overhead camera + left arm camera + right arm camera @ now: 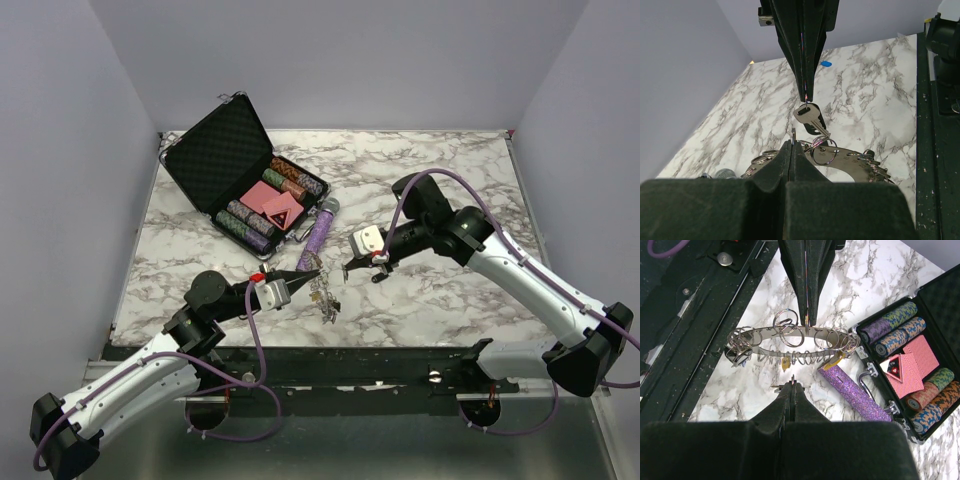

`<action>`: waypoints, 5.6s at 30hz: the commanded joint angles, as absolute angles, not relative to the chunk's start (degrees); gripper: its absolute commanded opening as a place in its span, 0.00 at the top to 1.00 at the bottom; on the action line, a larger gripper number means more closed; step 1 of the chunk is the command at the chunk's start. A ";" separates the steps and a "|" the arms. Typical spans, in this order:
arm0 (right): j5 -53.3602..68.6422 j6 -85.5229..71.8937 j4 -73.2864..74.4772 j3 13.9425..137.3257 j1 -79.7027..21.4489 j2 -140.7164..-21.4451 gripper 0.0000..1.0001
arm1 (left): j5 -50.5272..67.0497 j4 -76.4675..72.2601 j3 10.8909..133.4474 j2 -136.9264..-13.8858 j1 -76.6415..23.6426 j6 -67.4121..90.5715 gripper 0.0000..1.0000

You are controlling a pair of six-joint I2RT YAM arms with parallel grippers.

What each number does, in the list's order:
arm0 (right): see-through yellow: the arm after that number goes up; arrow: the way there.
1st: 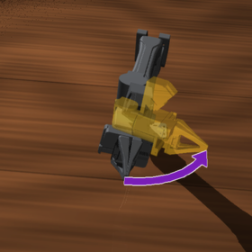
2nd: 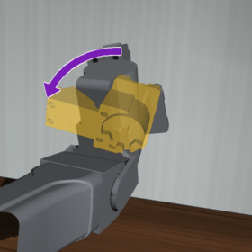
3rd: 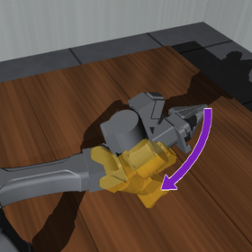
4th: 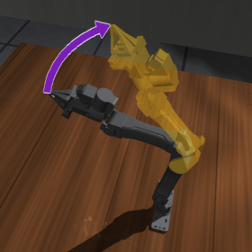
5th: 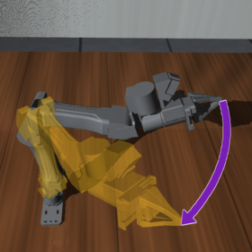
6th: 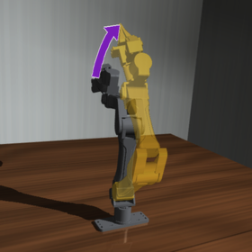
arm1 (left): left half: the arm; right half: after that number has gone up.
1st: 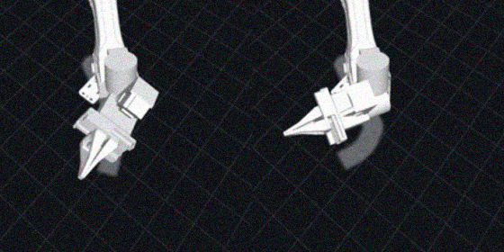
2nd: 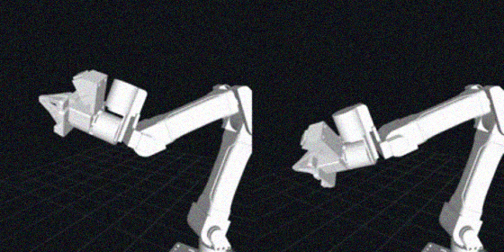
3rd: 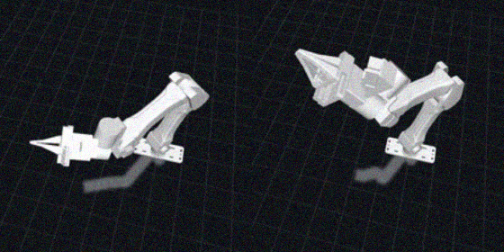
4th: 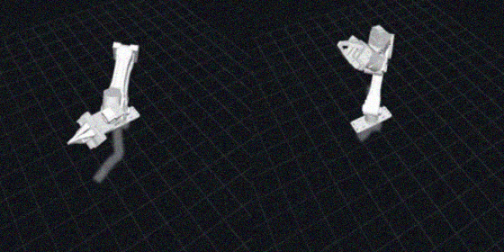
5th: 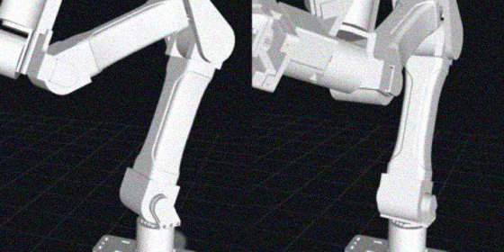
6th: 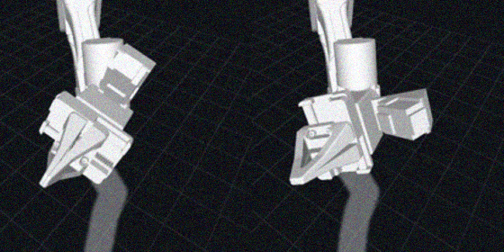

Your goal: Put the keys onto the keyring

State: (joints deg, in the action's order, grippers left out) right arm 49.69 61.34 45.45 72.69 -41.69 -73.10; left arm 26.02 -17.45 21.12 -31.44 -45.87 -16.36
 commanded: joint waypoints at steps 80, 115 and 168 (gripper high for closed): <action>48.43 56.69 32.87 69.08 -46.93 -71.28 0.99 | 29.09 -23.11 20.48 -31.64 -45.70 -17.23 1.00; 47.72 54.23 31.38 67.68 -47.81 -71.37 0.99 | 29.97 -23.29 20.48 -31.38 -45.62 -16.61 1.00; 47.02 51.77 31.03 67.41 -47.99 -71.54 1.00 | 30.67 -23.55 20.48 -31.38 -45.62 -16.17 1.00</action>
